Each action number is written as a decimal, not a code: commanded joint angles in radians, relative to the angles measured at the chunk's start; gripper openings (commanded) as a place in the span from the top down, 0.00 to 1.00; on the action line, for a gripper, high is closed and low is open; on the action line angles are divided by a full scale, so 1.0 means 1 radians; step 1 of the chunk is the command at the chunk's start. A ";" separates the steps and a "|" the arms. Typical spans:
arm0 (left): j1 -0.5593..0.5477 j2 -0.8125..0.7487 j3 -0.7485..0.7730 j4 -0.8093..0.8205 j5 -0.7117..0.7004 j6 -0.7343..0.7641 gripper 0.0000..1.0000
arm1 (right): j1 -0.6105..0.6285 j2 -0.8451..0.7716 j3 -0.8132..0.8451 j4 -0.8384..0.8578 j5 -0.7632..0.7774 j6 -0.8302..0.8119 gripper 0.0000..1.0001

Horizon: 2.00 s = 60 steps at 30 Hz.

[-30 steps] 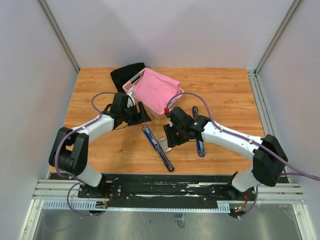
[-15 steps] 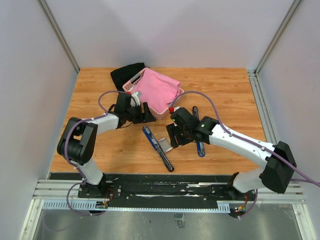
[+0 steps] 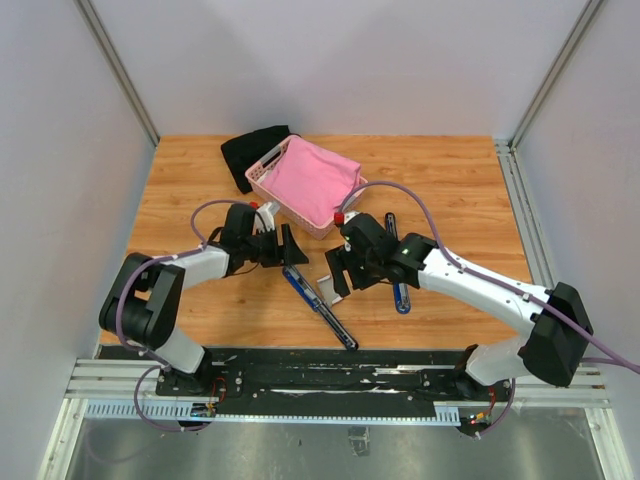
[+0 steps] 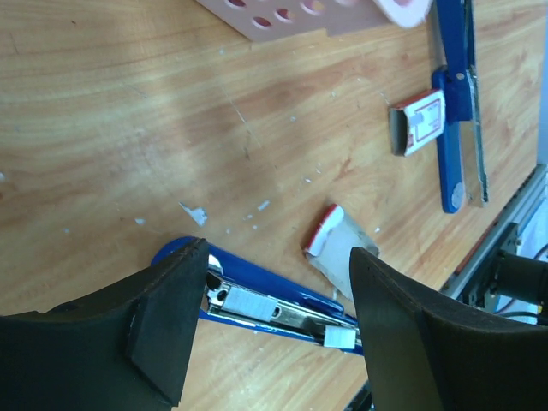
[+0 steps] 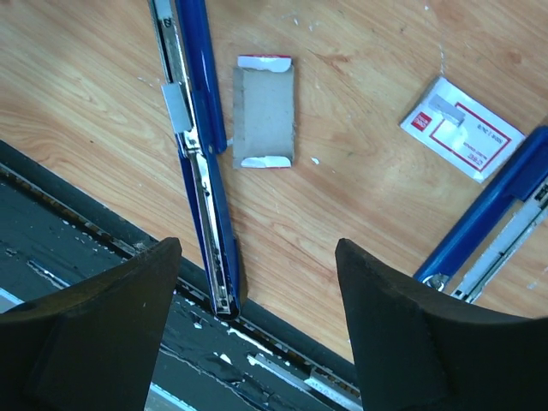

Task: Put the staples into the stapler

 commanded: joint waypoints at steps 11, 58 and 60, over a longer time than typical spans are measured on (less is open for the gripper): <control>-0.006 -0.279 -0.139 -0.167 -0.093 -0.099 0.29 | 0.065 0.201 0.091 0.119 -0.192 -0.056 0.43; 0.000 -0.349 -0.159 -0.230 -0.207 -0.231 0.31 | 0.140 0.532 0.288 0.082 -0.147 -0.206 0.75; 0.001 -0.347 -0.159 -0.231 -0.207 -0.229 0.31 | 0.142 0.534 0.287 0.079 -0.147 -0.207 0.76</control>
